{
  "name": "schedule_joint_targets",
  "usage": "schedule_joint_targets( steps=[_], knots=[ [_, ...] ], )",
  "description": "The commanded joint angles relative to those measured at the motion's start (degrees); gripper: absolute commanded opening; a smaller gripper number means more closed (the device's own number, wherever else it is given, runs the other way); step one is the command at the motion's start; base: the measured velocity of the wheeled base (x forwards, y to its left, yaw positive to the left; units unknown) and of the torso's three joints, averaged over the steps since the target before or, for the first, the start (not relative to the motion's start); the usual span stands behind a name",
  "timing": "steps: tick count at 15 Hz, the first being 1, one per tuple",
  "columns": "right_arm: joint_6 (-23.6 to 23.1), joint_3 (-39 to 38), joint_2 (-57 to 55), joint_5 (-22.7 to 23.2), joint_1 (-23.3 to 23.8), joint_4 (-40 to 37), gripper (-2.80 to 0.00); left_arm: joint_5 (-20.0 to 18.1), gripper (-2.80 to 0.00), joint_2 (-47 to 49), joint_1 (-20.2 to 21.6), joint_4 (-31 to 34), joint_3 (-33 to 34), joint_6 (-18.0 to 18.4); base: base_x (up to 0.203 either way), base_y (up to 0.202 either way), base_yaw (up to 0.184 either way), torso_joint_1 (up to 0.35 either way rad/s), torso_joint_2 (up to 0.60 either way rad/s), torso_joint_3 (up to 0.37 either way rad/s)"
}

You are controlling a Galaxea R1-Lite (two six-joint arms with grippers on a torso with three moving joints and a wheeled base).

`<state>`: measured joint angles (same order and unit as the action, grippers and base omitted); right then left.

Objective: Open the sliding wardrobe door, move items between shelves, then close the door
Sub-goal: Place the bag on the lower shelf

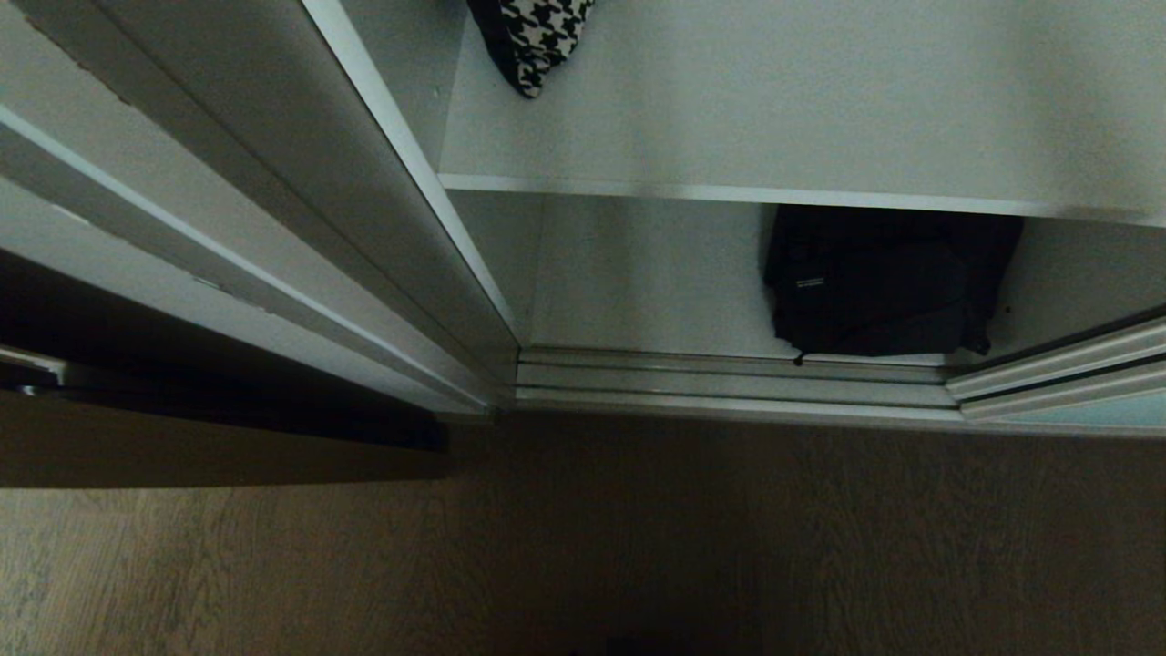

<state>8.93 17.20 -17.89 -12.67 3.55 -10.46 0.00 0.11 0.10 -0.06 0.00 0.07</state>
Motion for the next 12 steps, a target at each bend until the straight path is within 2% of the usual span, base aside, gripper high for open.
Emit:
schedule_joint_targets(
  steps=[1, 3, 5, 7, 10, 11, 12],
  knots=[
    [2.71, -0.48, 3.25, -0.37, -0.42, -3.59, -2.8, 0.05, -2.8, -0.02, -0.01, -0.03, 0.0, 0.01, 0.0, 0.0, 0.0, 0.0, 0.0, 0.0],
    [0.5, -0.17, 5.71, -0.32, -5.06, -5.32, -2.8, 0.01, -2.8, -0.02, -0.09, -0.03, 0.0, -0.07, 0.0, 0.0, 0.0, 0.0, 0.0, 0.0],
    [-1.13, -0.88, 7.14, -0.51, -3.15, -6.28, -2.8, 0.0, -2.8, -0.02, -0.02, -0.03, 0.0, 0.01, 0.0, 0.0, 0.0, 0.0, 0.0, 0.0],
    [-0.46, -1.32, 9.28, -0.51, -2.83, -6.75, -2.8, 0.0, -2.8, -0.02, -0.06, -0.03, 0.0, 0.01, 0.0, 0.0, 0.0, 0.0, 0.0, 0.0],
    [-4.44, -1.76, 15.59, 1.99, -3.57, -12.21, -2.8, 0.0, -2.8, -0.02, -0.01, -0.03, 0.0, 0.01, 0.0, 0.0, 0.0, 0.0, 0.0, 0.0],
    [-4.76, -3.0, 17.13, 1.99, -3.6, -11.4, -2.8, 0.0, -2.8, -0.02, -0.01, -0.03, 0.0, 0.01, 0.0, 0.0, 0.0, 0.0, 0.0, 0.0],
    [-5.04, -5.74, 17.6, 1.64, -3.62, -7.48, -2.8, 0.0, -2.8, -0.02, -0.05, -0.03, 0.0, 0.01, 0.0, 0.0, 0.0, 0.0, 0.0, 0.0]
  ],
)
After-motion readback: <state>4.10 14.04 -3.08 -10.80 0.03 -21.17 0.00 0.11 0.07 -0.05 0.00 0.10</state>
